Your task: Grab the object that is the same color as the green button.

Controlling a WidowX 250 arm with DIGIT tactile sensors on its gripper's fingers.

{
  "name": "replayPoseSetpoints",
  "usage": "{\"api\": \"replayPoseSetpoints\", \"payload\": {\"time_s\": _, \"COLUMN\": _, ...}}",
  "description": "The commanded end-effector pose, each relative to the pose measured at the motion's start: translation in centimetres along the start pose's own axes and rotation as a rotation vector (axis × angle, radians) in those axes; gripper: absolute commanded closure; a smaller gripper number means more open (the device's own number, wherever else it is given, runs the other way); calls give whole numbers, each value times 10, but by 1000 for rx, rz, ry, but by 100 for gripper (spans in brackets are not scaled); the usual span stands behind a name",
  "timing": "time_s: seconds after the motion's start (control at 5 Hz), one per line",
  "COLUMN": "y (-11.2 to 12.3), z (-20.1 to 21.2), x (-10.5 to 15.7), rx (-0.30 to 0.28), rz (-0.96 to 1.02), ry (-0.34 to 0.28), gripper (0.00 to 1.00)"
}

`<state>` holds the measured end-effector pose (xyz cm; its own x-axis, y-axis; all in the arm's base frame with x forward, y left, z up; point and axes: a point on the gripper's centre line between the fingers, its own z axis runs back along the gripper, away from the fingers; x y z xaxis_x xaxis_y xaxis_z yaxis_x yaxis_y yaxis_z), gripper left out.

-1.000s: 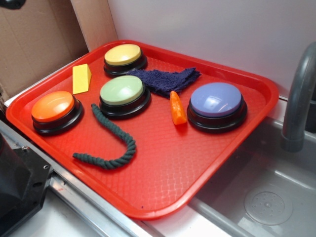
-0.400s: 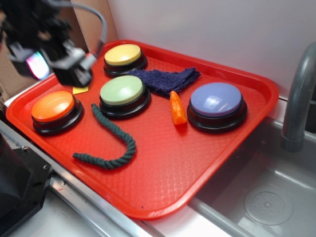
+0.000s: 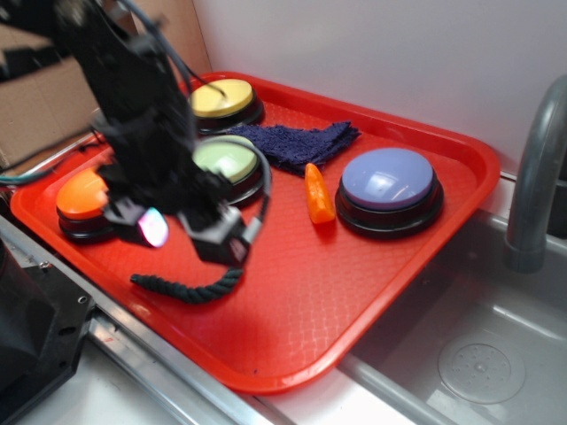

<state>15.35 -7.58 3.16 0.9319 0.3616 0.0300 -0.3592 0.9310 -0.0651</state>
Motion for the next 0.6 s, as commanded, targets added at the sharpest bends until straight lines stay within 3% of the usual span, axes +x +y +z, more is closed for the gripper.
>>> {"api": "replayPoseSetpoints", "payload": {"time_s": 0.0, "y": -19, "z": -23, "x": 10, "rx": -68, "rz": -83, "ry": -65, "gripper": 0}}
{"api": "replayPoseSetpoints", "payload": {"time_s": 0.2, "y": -20, "z": -25, "x": 6, "rx": -80, "rz": -111, "ry": -49, "gripper": 0}}
{"api": "replayPoseSetpoints", "payload": {"time_s": 0.4, "y": -20, "z": -29, "x": 5, "rx": -67, "rz": -114, "ry": -66, "gripper": 63}}
